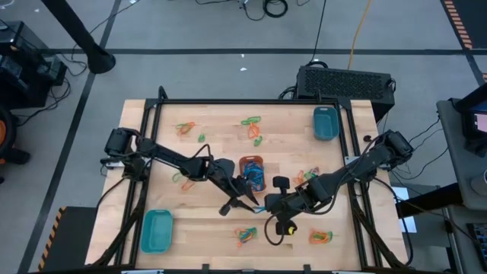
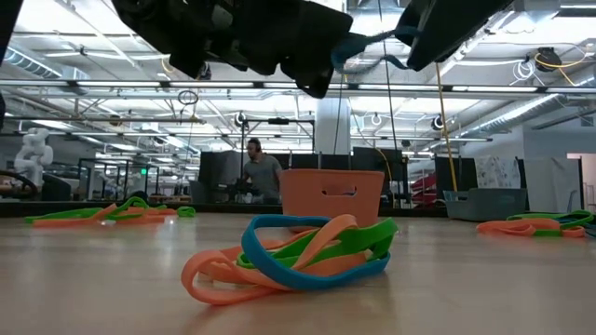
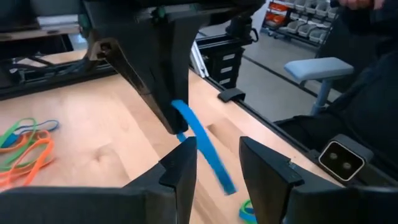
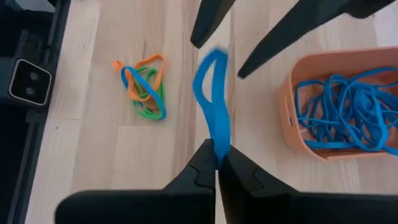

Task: Sort rubber bands into baskets
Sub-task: Put the blue rubber band into the orange bin

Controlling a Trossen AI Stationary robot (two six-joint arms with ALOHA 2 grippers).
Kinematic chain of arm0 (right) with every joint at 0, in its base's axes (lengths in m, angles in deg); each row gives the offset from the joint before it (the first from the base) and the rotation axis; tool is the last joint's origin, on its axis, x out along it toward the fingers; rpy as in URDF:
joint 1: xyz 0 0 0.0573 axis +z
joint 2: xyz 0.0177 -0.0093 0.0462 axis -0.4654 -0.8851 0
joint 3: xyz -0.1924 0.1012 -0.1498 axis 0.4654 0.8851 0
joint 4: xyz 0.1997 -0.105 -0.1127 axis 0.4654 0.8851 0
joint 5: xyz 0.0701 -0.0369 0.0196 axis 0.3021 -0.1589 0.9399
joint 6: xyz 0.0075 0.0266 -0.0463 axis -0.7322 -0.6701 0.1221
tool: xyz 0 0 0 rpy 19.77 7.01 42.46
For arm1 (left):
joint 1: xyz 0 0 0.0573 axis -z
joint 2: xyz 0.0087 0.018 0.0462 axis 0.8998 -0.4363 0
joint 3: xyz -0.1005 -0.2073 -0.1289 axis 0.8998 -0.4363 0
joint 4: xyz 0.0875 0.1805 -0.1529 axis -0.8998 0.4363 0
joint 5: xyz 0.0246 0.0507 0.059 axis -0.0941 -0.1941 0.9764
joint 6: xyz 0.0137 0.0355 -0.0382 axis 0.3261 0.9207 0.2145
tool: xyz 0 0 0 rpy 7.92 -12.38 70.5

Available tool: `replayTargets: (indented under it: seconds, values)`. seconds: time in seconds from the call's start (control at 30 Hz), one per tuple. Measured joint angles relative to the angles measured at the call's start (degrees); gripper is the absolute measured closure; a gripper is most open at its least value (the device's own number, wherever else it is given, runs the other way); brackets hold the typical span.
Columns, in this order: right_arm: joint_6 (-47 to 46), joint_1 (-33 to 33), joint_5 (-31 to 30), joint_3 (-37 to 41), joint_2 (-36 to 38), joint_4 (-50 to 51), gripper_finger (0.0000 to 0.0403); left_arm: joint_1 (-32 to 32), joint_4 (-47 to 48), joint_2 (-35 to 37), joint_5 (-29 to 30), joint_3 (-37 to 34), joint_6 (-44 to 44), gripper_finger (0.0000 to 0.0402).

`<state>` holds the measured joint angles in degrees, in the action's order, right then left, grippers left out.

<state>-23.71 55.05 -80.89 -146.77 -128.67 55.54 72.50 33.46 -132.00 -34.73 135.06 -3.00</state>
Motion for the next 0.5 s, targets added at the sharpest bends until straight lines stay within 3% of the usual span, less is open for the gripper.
replayTargets:
  seconds: [0.23, 0.5]
  values:
    - [0.1, -0.8, -0.3, 0.0, 0.0, -0.6, 0.0402, -0.1, 2.6, 0.0, 3.9, 0.0, 0.0, 0.0274]
    - [1.4, -1.9, -0.3, 0.0, 0.0, -0.5, 0.0402, 0.0, 3.6, 0.0, 4.1, 0.0, 0.0, 0.0274]
